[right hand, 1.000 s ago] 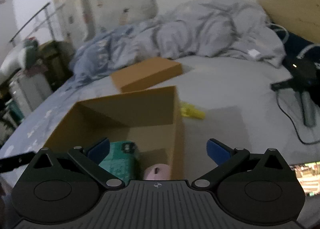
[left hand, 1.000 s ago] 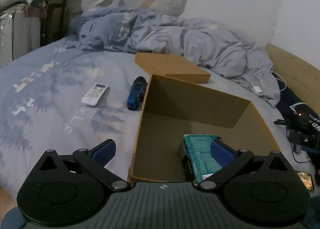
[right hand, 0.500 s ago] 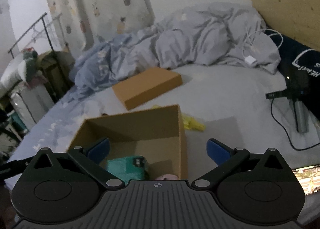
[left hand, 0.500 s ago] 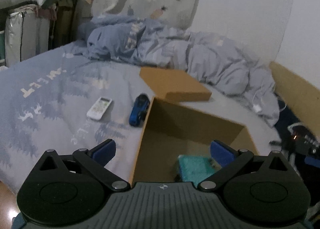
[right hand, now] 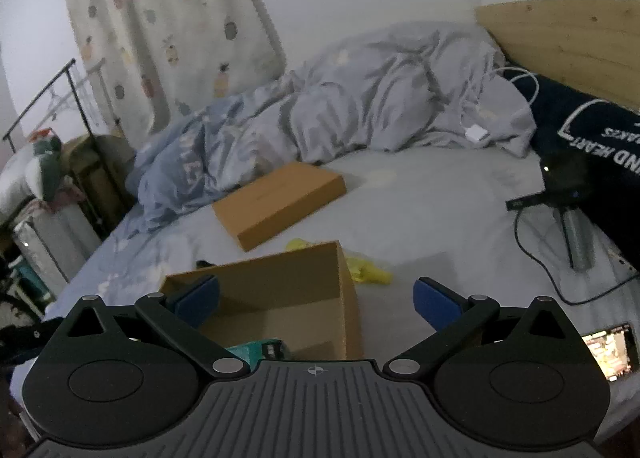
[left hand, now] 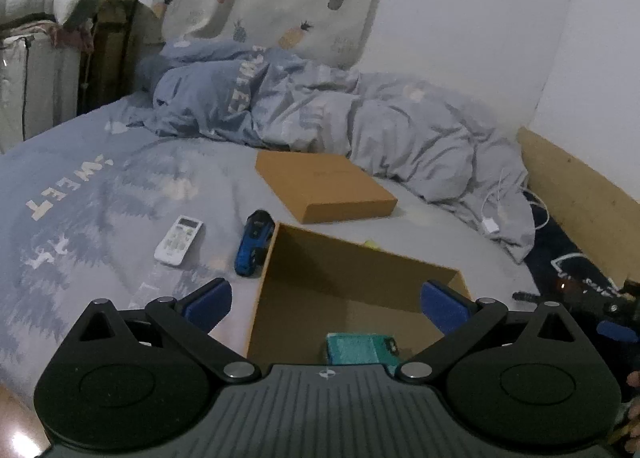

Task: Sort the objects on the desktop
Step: 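Move both tools away from the box toward the flat orange box, then lower the left tool toward the flat orange Miaoweilu box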

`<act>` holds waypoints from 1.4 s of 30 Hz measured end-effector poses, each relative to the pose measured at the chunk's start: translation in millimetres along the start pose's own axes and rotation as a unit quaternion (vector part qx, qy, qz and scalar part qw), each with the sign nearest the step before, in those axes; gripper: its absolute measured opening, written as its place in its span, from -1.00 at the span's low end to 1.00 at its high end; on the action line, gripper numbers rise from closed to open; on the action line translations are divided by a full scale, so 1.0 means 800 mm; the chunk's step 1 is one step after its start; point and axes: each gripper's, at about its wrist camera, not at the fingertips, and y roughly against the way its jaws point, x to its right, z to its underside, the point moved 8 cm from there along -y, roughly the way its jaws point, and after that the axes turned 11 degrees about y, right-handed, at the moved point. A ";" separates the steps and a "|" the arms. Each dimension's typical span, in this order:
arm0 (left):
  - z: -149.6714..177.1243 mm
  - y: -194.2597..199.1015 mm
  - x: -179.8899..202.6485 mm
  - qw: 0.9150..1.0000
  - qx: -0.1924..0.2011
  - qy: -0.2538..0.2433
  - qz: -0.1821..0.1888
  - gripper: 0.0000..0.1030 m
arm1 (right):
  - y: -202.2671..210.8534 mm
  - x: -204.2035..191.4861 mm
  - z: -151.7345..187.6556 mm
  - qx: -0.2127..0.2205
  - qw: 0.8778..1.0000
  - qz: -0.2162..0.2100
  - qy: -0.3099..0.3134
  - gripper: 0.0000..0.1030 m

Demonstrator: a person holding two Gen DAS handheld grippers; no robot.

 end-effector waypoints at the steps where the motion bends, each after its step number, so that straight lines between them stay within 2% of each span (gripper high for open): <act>1: -0.003 0.000 0.000 1.000 0.001 0.002 0.000 1.00 | -0.002 -0.003 -0.004 0.001 1.000 -0.003 0.003 1.00; 5: -0.021 -0.003 0.005 1.000 0.003 0.010 0.005 1.00 | -0.007 -0.021 -0.029 0.009 0.999 -0.033 0.017 1.00; 10: -0.056 -0.004 0.015 1.000 0.021 0.012 0.010 1.00 | -0.012 -0.039 -0.080 0.020 0.998 -0.059 0.029 1.00; 14: -0.095 -0.005 0.026 0.999 0.021 0.024 0.014 1.00 | -0.009 -0.052 -0.140 0.030 0.994 -0.106 0.022 1.00; 20: -0.159 0.011 0.051 0.997 0.064 0.022 0.028 1.00 | 0.005 -0.071 -0.244 0.048 0.986 -0.151 0.055 1.00; 24: -0.195 0.009 0.062 0.995 0.095 0.015 0.011 1.00 | -0.005 -0.079 -0.298 0.065 0.983 -0.149 0.080 1.00; 26: -0.210 0.003 0.066 0.995 0.099 0.021 0.009 1.00 | -0.014 -0.081 -0.317 0.070 0.983 -0.148 0.086 1.00; 29: -0.228 -0.009 0.069 0.994 0.102 0.030 -0.002 1.00 | -0.032 -0.082 -0.339 0.075 0.982 -0.149 0.086 1.00; 33: -0.243 -0.019 0.072 0.993 0.119 0.019 -0.016 1.00 | -0.058 -0.078 -0.360 0.088 0.982 -0.141 0.091 1.00; 36: -0.250 -0.031 0.072 0.992 0.126 0.017 -0.022 1.00 | -0.083 -0.076 -0.366 0.091 0.981 -0.142 0.094 1.00; 42: -0.255 -0.064 0.062 0.992 0.118 0.033 -0.038 1.00 | -0.137 -0.061 -0.365 0.069 0.984 -0.128 0.101 1.00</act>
